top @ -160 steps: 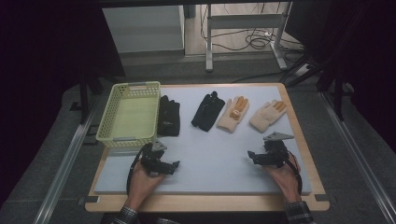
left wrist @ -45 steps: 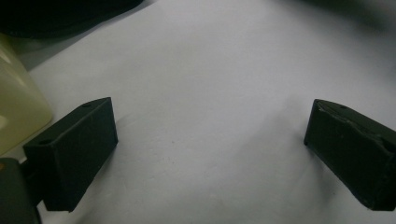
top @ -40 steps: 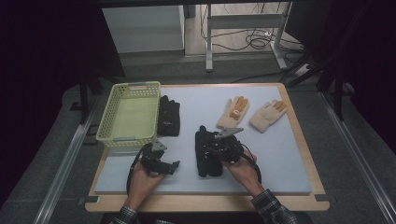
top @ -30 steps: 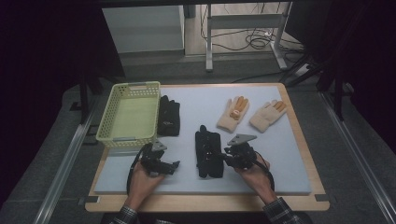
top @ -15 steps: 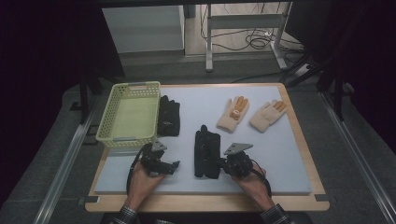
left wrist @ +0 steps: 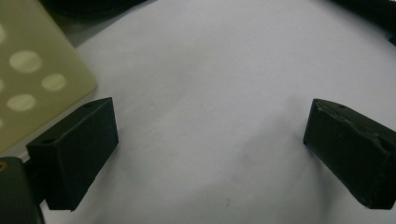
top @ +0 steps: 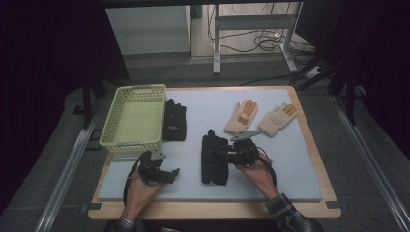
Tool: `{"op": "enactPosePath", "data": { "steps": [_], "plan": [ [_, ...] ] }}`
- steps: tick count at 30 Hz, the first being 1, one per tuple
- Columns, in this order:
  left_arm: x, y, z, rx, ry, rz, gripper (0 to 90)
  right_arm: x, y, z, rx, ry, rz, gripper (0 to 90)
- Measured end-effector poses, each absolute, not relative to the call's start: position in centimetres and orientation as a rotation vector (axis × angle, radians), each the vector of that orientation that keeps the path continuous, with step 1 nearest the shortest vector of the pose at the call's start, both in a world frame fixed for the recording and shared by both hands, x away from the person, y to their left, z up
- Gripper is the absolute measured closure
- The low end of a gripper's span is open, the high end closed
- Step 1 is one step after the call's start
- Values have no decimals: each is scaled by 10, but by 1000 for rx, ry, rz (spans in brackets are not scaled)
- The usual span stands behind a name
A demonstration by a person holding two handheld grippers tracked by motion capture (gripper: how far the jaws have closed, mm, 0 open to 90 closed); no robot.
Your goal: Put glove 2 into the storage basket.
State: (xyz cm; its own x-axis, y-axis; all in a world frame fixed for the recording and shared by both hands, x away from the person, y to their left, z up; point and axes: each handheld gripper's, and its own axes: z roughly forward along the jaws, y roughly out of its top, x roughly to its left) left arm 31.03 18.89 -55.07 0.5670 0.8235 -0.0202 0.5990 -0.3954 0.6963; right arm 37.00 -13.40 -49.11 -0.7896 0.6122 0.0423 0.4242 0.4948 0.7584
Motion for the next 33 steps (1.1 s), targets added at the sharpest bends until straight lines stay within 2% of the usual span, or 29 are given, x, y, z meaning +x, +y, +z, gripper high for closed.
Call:
{"op": "enactPosePath", "data": {
  "steps": [2, 11, 20, 33],
  "plan": [
    [311, 192, -552, 2126, 1134, 394, 33, 378, -125, -488, 871, 2497, 1195, 610],
    [312, 192, -552, 2137, 1126, 385, 22, 413, -71, -475, 768, 2534, 1200, 605],
    [312, 192, -552, 2136, 1126, 384, 22, 449, -23, -485, 764, 2585, 1183, 604],
    [312, 192, -552, 2134, 1128, 383, 21, 487, 28, -512, 754, 2609, 1130, 460]
  ]
}}
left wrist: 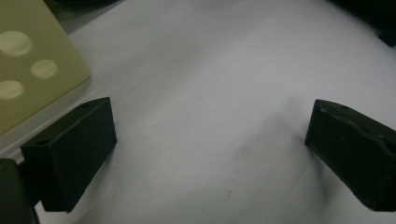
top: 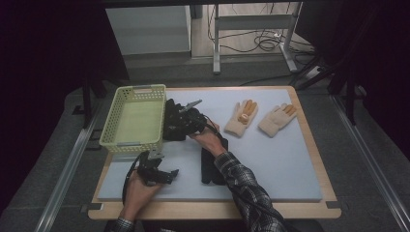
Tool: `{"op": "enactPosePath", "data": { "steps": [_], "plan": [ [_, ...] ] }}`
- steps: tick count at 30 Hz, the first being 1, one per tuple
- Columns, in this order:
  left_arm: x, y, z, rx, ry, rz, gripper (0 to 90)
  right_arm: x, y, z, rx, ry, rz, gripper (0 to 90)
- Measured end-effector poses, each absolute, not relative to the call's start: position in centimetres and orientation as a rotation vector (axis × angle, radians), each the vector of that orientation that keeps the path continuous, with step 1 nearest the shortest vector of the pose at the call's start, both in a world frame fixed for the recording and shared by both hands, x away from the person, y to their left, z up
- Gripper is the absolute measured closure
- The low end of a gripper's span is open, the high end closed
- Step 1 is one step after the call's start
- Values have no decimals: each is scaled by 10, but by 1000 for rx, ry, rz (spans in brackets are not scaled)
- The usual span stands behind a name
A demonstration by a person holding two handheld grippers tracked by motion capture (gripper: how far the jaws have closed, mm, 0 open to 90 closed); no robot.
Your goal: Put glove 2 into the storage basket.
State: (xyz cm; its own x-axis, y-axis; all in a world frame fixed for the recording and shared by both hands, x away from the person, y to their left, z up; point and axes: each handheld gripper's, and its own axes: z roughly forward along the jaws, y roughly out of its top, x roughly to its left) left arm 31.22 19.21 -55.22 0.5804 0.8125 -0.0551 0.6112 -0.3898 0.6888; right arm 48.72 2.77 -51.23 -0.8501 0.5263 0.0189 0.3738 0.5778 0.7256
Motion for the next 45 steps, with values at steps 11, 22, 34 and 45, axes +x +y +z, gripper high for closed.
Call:
{"op": "enactPosePath", "data": {
  "steps": [11, 22, 34, 45],
  "plan": [
    [312, 192, -552, 2136, 1127, 381, 21, 503, 55, -536, 701, 2647, 1071, 262],
    [312, 192, -552, 2136, 1127, 381, 21, 502, 53, -533, 805, 2653, 1087, 704],
    [312, 192, -552, 2135, 1126, 383, 21, 486, 43, -506, 722, 2604, 1066, 748],
    [312, 192, -552, 2137, 1126, 383, 21, 464, 19, -470, 677, 2560, 1115, 748]
  ]
}}
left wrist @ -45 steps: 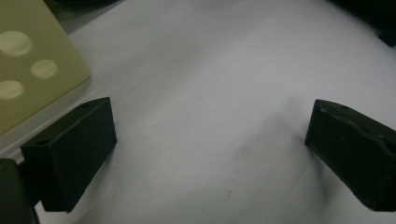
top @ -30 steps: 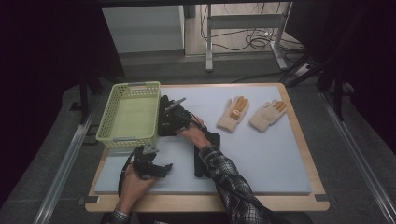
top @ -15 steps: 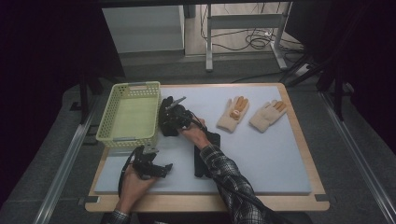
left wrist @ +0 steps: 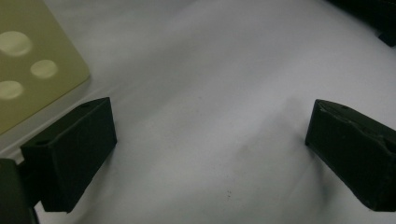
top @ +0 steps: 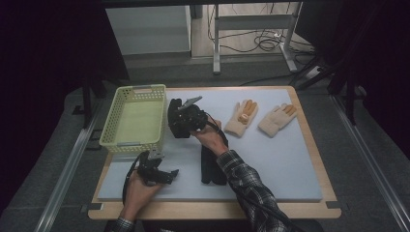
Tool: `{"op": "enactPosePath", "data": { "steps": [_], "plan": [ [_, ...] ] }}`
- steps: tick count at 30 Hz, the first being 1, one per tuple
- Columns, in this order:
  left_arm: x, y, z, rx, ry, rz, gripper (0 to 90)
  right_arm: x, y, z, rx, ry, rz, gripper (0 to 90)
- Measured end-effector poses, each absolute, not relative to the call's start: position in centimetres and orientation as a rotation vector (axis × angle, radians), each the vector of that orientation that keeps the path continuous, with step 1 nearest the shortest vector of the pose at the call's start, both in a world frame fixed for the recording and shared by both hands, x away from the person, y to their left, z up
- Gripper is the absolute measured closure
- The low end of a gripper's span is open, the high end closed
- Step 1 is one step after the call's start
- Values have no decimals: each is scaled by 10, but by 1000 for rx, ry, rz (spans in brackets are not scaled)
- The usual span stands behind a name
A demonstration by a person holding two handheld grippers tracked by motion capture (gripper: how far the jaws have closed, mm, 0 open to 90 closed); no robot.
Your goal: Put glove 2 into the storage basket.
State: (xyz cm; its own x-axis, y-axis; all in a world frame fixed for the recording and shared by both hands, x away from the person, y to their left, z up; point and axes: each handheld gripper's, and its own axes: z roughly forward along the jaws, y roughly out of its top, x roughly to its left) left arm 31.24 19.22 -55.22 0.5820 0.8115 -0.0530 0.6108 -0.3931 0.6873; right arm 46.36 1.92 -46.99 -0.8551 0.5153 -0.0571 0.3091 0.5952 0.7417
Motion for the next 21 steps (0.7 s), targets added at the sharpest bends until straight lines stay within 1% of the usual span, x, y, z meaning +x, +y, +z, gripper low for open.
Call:
{"op": "enactPosePath", "data": {
  "steps": [9, 21],
  "plan": [
    [313, 192, -552, 2137, 1126, 384, 21, 439, -8, -449, 666, 2523, 1142, 747],
    [312, 192, -552, 2132, 1128, 384, 21, 402, -56, -424, 689, 2478, 1137, 746]
  ]
}}
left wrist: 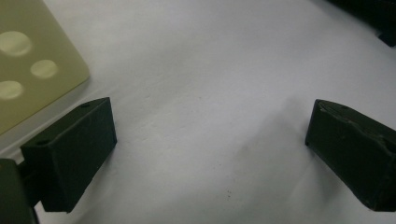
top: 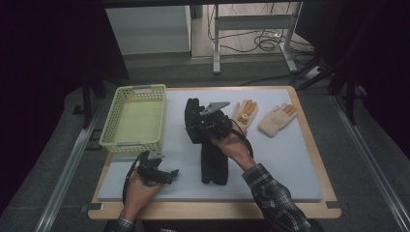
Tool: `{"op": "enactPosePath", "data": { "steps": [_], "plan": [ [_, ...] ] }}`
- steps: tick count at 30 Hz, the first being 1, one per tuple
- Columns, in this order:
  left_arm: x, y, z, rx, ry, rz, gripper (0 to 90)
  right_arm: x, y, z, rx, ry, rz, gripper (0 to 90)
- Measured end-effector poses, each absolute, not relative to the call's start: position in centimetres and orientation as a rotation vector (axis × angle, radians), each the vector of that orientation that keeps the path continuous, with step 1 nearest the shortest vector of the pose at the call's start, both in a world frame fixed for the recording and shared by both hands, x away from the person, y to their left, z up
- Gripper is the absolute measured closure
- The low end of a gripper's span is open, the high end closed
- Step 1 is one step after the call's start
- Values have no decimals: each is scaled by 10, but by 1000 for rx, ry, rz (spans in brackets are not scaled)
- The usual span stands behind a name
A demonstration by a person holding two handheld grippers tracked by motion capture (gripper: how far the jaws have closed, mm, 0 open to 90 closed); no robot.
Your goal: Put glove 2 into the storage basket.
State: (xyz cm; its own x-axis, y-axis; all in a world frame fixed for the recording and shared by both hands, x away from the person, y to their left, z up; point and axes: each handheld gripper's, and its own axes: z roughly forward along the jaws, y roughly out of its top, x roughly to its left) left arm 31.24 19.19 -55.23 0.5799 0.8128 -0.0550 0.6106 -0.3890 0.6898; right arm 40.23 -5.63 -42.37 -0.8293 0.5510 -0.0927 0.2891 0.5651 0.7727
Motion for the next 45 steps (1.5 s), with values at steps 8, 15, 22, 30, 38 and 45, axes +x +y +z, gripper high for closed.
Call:
{"op": "enactPosePath", "data": {
  "steps": [8, 15, 22, 30, 38, 45],
  "plan": [
    [312, 192, -552, 2132, 1130, 382, 21, 368, -83, -429, 703, 2486, 1079, 746],
    [312, 192, -552, 2130, 1131, 383, 21, 345, -97, -451, 762, 2490, 1062, 745],
    [312, 191, -553, 2123, 1133, 384, 21, 342, -101, -489, 843, 2506, 1022, 730],
    [312, 191, -553, 2124, 1133, 382, 21, 337, -101, -495, 865, 2527, 1098, 429],
    [312, 192, -552, 2131, 1130, 383, 21, 329, -129, -477, 908, 2521, 1160, 554],
    [312, 192, -552, 2135, 1128, 383, 21, 333, -124, -497, 903, 2517, 1169, 531]
  ]
}}
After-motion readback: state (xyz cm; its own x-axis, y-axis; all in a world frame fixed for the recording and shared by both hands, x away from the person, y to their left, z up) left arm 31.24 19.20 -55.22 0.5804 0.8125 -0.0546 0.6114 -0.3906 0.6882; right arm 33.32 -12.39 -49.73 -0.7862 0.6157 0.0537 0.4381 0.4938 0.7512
